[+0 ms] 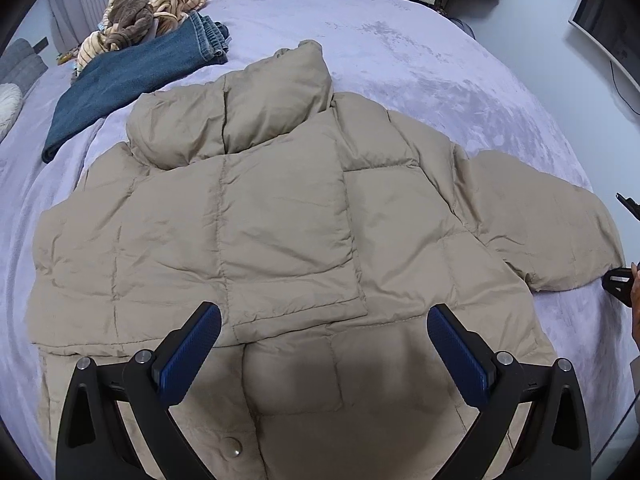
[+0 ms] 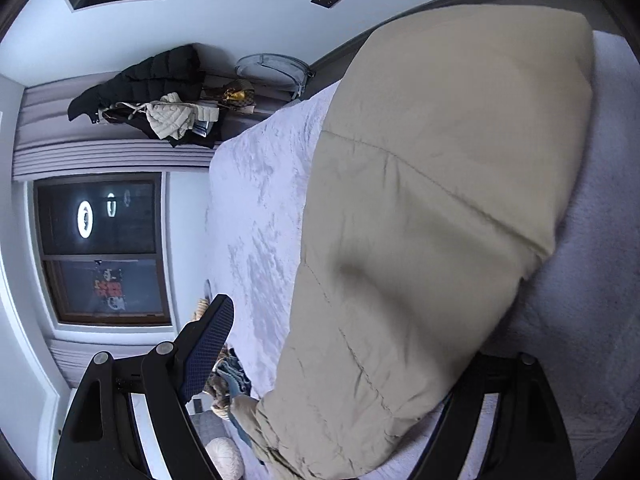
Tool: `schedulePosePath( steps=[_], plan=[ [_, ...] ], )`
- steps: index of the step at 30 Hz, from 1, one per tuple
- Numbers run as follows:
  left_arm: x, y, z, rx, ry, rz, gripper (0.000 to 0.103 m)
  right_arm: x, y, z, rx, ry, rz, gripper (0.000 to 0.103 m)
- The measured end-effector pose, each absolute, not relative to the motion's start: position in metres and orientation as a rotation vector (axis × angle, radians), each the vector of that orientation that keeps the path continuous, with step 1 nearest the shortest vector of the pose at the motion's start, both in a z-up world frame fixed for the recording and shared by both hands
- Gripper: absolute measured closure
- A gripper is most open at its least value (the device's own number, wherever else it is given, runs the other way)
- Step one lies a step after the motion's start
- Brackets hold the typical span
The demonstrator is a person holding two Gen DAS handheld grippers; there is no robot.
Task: Fold large clothes
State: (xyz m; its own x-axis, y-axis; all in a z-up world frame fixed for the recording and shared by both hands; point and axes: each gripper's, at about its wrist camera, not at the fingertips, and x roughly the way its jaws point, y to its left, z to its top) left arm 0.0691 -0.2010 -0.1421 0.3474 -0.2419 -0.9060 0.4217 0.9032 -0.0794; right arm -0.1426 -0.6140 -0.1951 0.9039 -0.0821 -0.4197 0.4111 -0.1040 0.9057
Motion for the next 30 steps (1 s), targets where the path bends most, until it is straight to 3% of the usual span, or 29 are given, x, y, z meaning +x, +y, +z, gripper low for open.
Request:
schedulePosePath(
  steps=[2, 4, 5, 6, 7, 8, 15, 22, 25, 30],
  plan=[
    [0.072, -0.194, -0.140, 0.172, 1.129, -0.424, 0.000, -0.136, -0.613, -0.194, 1.646, 0.280, -0.406, 0.017],
    [0.076, -0.185, -0.138, 0.161, 1.119, -0.414, 0.000, -0.131, -0.610, -0.189, 1.634, 0.300, -0.404, 0.028],
    [0.078, -0.181, -0.137, 0.157, 1.115, -0.410, 0.000, -0.127, -0.608, -0.187, 1.622, 0.316, -0.397, 0.048],
    [0.081, -0.176, -0.136, 0.155, 1.109, -0.405, 0.000, -0.122, -0.605, -0.182, 1.601, 0.341, -0.391, 0.080],
    [0.083, -0.170, -0.135, 0.155, 1.102, -0.401, 0.000, -0.116, -0.601, -0.176, 1.570, 0.366, -0.384, 0.092],
    [0.085, -0.165, -0.134, 0.155, 1.096, -0.396, 0.000, -0.109, -0.596, -0.167, 1.528, 0.384, -0.376, 0.097],
    [0.105, -0.110, -0.131, 0.114, 1.064, -0.342, 0.000, -0.027, -0.517, -0.082, 1.138, 0.515, -0.263, 0.097],
    [0.125, -0.038, -0.136, 0.038, 1.066, -0.268, 0.000, 0.087, -0.348, -0.018, 0.618, 0.656, -0.082, 0.097],
    [0.130, -0.008, -0.140, 0.028, 1.064, -0.230, 0.000, 0.120, -0.269, -0.025, 0.437, 0.731, -0.026, 0.097],
    [0.133, 0.031, -0.152, 0.004, 1.076, -0.194, 0.000, 0.146, -0.187, -0.086, 0.277, 0.901, -0.023, 0.097]
  ],
)
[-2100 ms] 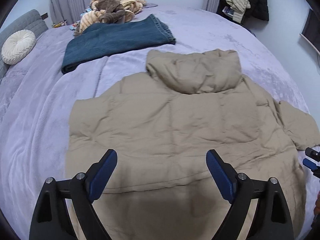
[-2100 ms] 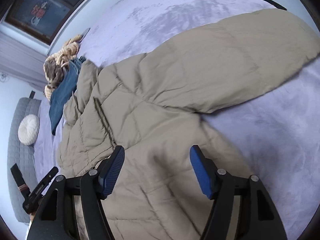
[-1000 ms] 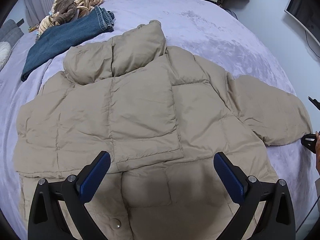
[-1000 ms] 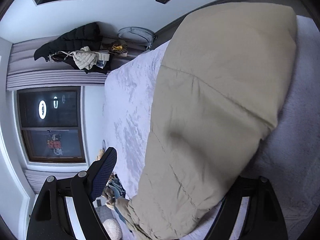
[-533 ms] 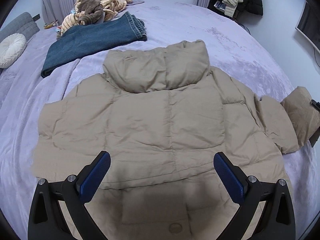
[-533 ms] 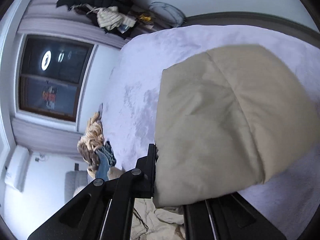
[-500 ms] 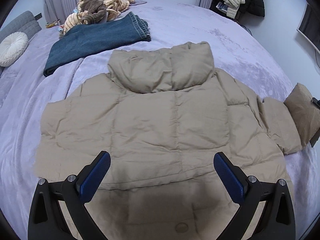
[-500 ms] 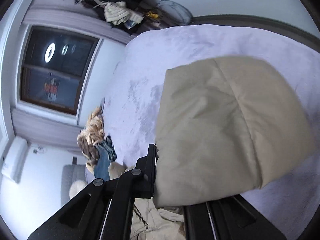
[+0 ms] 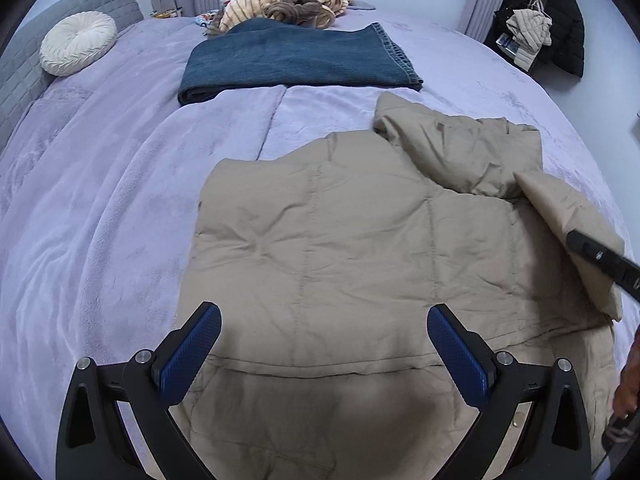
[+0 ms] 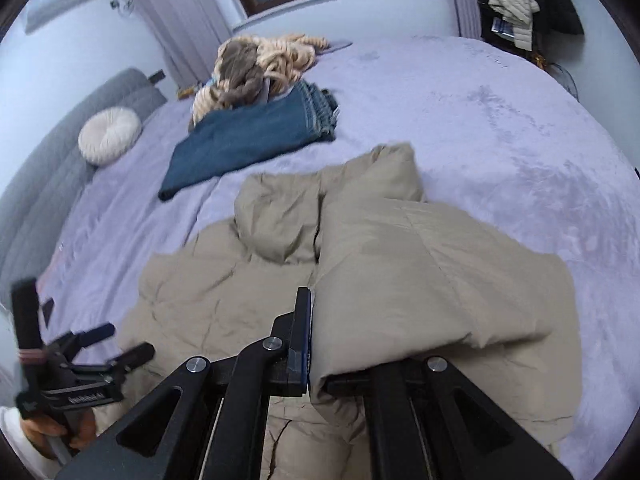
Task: Fold large clothes
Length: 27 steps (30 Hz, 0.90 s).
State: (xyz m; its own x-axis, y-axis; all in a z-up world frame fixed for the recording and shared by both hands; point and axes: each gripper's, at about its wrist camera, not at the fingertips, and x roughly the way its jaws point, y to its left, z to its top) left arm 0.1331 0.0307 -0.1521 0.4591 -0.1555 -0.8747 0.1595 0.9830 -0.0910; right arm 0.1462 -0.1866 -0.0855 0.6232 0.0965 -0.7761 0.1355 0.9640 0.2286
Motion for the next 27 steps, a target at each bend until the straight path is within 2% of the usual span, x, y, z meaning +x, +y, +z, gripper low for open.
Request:
schedulePosePath(
  steps=[3, 6, 7, 8, 9, 10, 11, 20, 22, 23, 27],
  plan=[
    [0.135, 0.041, -0.159, -0.004, 1.084, -0.192, 0.000, 0.148, -0.173, -0.120, 0.275, 0.986, -0.046, 0.097],
    [0.137, 0.042, -0.164, -0.009, 1.088, -0.207, 0.000, 0.147, -0.173, -0.139, 0.294, 1.048, -0.083, 0.090],
    [0.137, 0.041, -0.164, -0.010, 1.087, -0.211, 0.000, 0.142, -0.176, -0.142, 0.303, 1.060, -0.083, 0.083],
    [0.137, 0.039, -0.164, -0.011, 1.086, -0.215, 0.000, 0.141, -0.177, -0.141, 0.327, 1.066, -0.073, 0.062],
    [0.137, 0.037, -0.164, -0.015, 1.085, -0.221, 0.000, 0.138, -0.179, -0.139, 0.362, 1.068, -0.060, 0.037],
    [0.138, 0.036, -0.164, -0.024, 1.084, -0.231, 0.000, 0.133, -0.184, -0.134, 0.401, 1.058, -0.047, 0.029],
    [0.139, 0.035, -0.163, -0.032, 1.086, -0.244, 0.000, 0.127, -0.188, -0.129, 0.431, 1.042, -0.045, 0.026],
    [0.148, 0.039, -0.160, -0.074, 1.094, -0.277, 0.000, 0.076, -0.284, -0.118, 0.928, 0.831, -0.226, 0.028],
    [0.150, 0.048, -0.161, -0.105, 1.102, -0.286, 0.000, 0.083, -0.291, -0.116, 0.959, 0.806, -0.237, 0.065],
    [0.149, 0.051, -0.161, -0.122, 1.103, -0.299, 0.000, 0.092, -0.287, -0.111, 0.938, 0.806, -0.222, 0.090],
    [0.149, 0.071, -0.156, -0.238, 1.087, -0.352, 0.000, 0.126, -0.231, -0.076, 0.653, 0.827, -0.102, 0.091]
  ],
)
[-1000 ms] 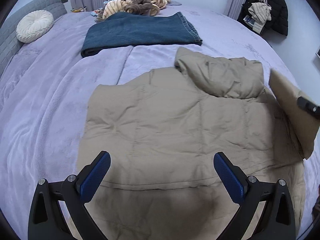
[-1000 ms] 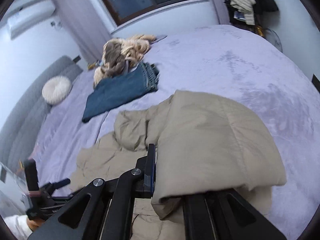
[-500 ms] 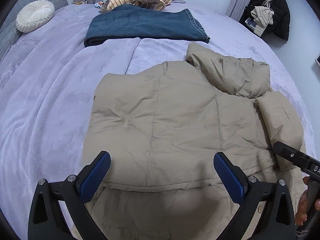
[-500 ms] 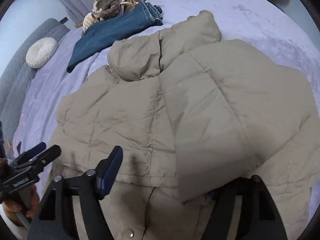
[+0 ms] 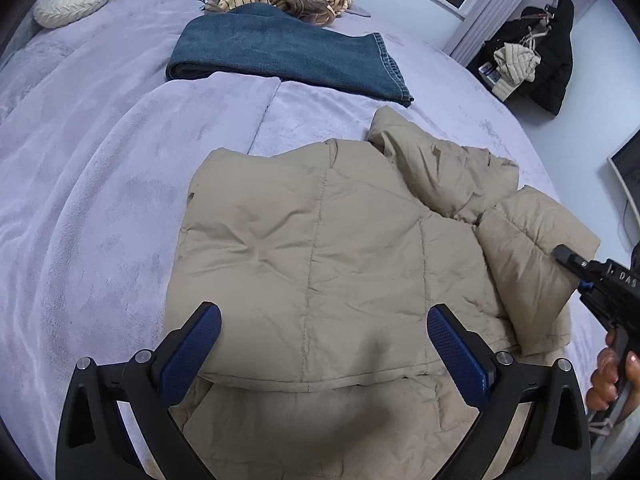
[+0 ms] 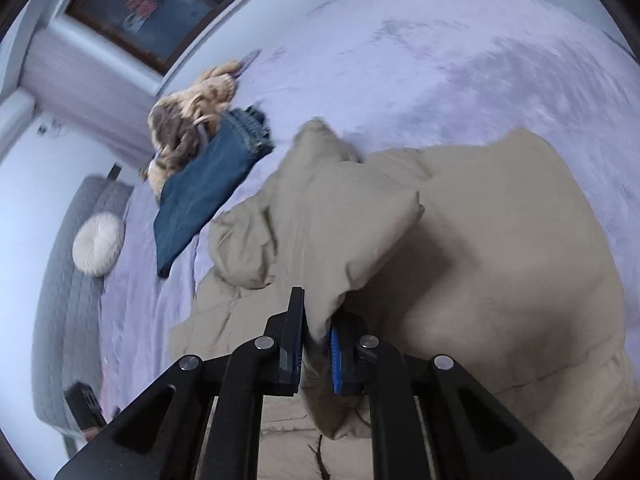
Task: Fold large clothes
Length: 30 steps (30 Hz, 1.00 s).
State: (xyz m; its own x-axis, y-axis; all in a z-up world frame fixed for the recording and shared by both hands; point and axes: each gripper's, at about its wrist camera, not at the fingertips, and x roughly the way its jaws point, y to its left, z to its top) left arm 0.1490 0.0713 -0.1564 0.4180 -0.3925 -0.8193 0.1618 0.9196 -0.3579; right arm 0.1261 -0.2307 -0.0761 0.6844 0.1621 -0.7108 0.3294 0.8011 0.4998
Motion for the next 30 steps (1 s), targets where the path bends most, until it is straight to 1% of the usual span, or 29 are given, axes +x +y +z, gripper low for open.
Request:
schedulePosePath(
  steps=[3, 4, 5, 6, 7, 8, 11, 13, 18, 19, 20, 21, 22, 23, 24, 25, 26, 27, 30],
  plan=[
    [0.151, 0.086, -0.153, -0.342, 1.078, -0.381, 0.000, 0.146, -0.166, -0.070, 0.406, 0.911, -0.010, 0.090],
    [0.152, 0.090, -0.152, -0.383, 1.078, -0.393, 0.000, 0.151, -0.144, -0.074, 0.331, 0.951, 0.012, 0.086],
    [0.154, 0.092, -0.151, -0.419, 1.079, -0.407, 0.000, 0.154, -0.127, -0.080, 0.275, 0.988, 0.029, 0.068],
    [0.156, 0.094, -0.151, -0.460, 1.083, -0.426, 0.000, 0.154, -0.111, -0.086, 0.231, 1.027, 0.049, 0.038],
    [0.157, 0.093, -0.150, -0.487, 1.088, -0.445, 0.000, 0.152, -0.103, -0.090, 0.221, 1.056, 0.071, 0.027],
    [0.158, 0.091, -0.150, -0.505, 1.094, -0.466, 0.000, 0.146, -0.099, -0.095, 0.235, 1.075, 0.104, 0.022],
    [0.162, 0.074, -0.151, -0.496, 1.112, -0.524, 0.000, 0.123, -0.117, -0.102, 0.328, 1.113, 0.111, 0.022],
    [0.166, 0.056, -0.155, -0.472, 1.133, -0.566, 0.000, 0.099, -0.153, -0.109, 0.454, 1.112, 0.064, 0.022],
    [0.177, 0.006, -0.178, -0.417, 1.207, -0.612, 0.000, 0.032, -0.270, -0.134, 0.866, 1.029, -0.172, 0.022],
    [0.178, -0.002, -0.182, -0.411, 1.213, -0.612, 0.003, 0.022, -0.286, -0.138, 0.940, 0.995, -0.202, 0.022],
    [0.181, -0.010, -0.185, -0.406, 1.218, -0.606, 0.007, 0.012, -0.303, -0.141, 1.012, 0.959, -0.231, 0.022],
    [0.182, -0.015, -0.188, -0.403, 1.223, -0.607, 0.022, 0.001, -0.319, -0.146, 1.089, 0.915, -0.266, 0.022],
    [0.184, -0.021, -0.189, -0.398, 1.230, -0.610, 0.045, -0.006, -0.330, -0.150, 1.146, 0.877, -0.287, 0.022],
    [0.185, -0.027, -0.189, -0.382, 1.238, -0.606, 0.060, -0.011, -0.340, -0.153, 1.197, 0.839, -0.301, 0.022],
    [0.186, -0.029, -0.190, -0.357, 1.240, -0.599, 0.086, -0.015, -0.349, -0.157, 1.249, 0.798, -0.316, 0.024],
    [0.185, -0.030, -0.187, -0.342, 1.228, -0.591, 0.088, -0.016, -0.356, -0.159, 1.283, 0.769, -0.332, 0.031],
    [0.183, -0.028, -0.182, -0.334, 1.203, -0.576, 0.088, -0.015, -0.362, -0.162, 1.310, 0.755, -0.339, 0.070],
    [0.181, -0.024, -0.177, -0.317, 1.177, -0.557, 0.088, -0.010, -0.365, -0.164, 1.328, 0.756, -0.324, 0.098],
    [0.179, -0.003, -0.179, -0.276, 1.158, -0.487, 0.088, 0.005, -0.355, -0.157, 1.236, 0.774, -0.255, 0.098]
  ],
)
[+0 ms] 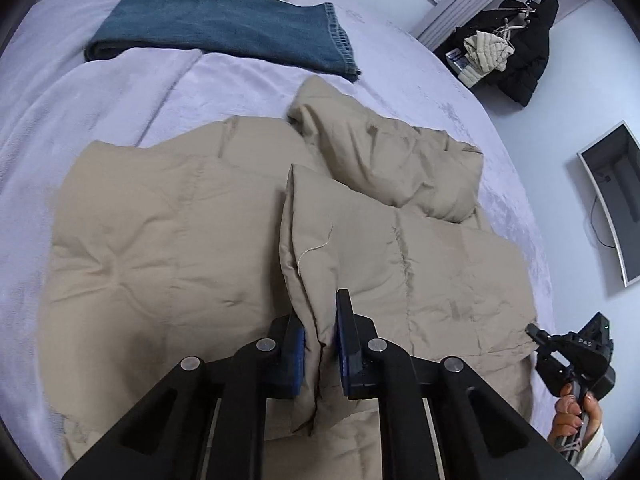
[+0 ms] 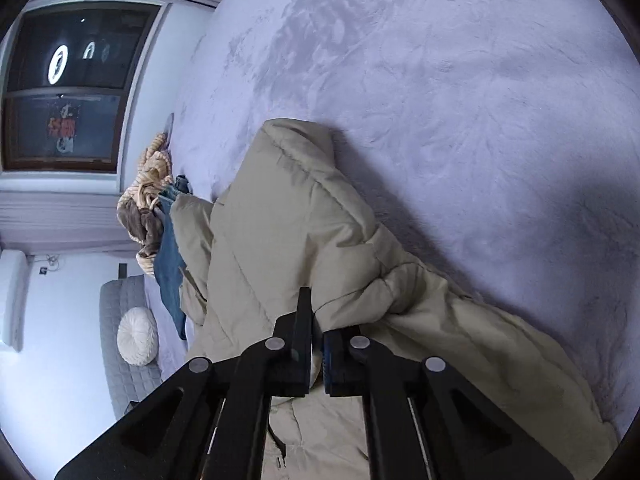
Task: Fold large clothes
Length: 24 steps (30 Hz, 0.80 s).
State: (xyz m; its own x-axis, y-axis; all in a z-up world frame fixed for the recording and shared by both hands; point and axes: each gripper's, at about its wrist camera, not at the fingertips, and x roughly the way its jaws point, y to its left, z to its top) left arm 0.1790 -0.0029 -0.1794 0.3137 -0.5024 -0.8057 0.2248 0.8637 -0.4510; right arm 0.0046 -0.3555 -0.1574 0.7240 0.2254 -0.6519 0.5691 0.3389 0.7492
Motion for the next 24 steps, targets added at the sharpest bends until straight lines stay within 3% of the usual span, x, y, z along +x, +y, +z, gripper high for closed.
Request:
schedulePosePath(
  steps=[3, 6, 8, 9, 10, 11, 14, 16, 18, 24],
  plan=[
    [0.183, 0.004, -0.198, -0.245, 1.190, -0.466, 0.088, 0.015, -0.347, -0.165, 1.114, 0.870, -0.264, 0.099],
    [0.181, -0.001, -0.198, -0.191, 1.181, -0.436, 0.088, 0.008, -0.354, -0.188, 1.164, 0.897, -0.290, 0.098],
    [0.178, -0.001, -0.188, -0.160, 1.165, -0.402, 0.086, 0.007, -0.352, -0.179, 1.137, 0.923, -0.292, 0.083],
    [0.176, 0.001, -0.182, -0.138, 1.156, -0.379, 0.072, 0.007, -0.349, -0.171, 1.090, 0.961, -0.280, 0.064],
    [0.173, 0.006, -0.176, -0.117, 1.136, -0.349, 0.051, 0.004, -0.346, -0.164, 1.047, 0.982, -0.258, 0.052],
    [0.169, 0.012, -0.168, -0.107, 1.101, -0.326, 0.046, 0.000, -0.341, -0.154, 1.000, 0.993, -0.240, 0.034],
    [0.165, 0.027, -0.146, -0.107, 1.036, -0.338, 0.045, -0.012, -0.331, -0.117, 0.815, 0.965, -0.229, 0.031],
    [0.168, 0.028, -0.136, -0.119, 1.015, -0.365, 0.045, -0.017, -0.331, -0.096, 0.710, 0.912, -0.275, 0.037],
    [0.173, 0.016, -0.129, -0.099, 0.994, -0.403, 0.046, -0.009, -0.341, -0.091, 0.669, 0.901, -0.322, 0.101],
    [0.184, -0.038, -0.154, 0.022, 1.018, -0.447, 0.050, 0.034, -0.368, -0.106, 0.655, 0.895, -0.329, 0.101]
  ],
)
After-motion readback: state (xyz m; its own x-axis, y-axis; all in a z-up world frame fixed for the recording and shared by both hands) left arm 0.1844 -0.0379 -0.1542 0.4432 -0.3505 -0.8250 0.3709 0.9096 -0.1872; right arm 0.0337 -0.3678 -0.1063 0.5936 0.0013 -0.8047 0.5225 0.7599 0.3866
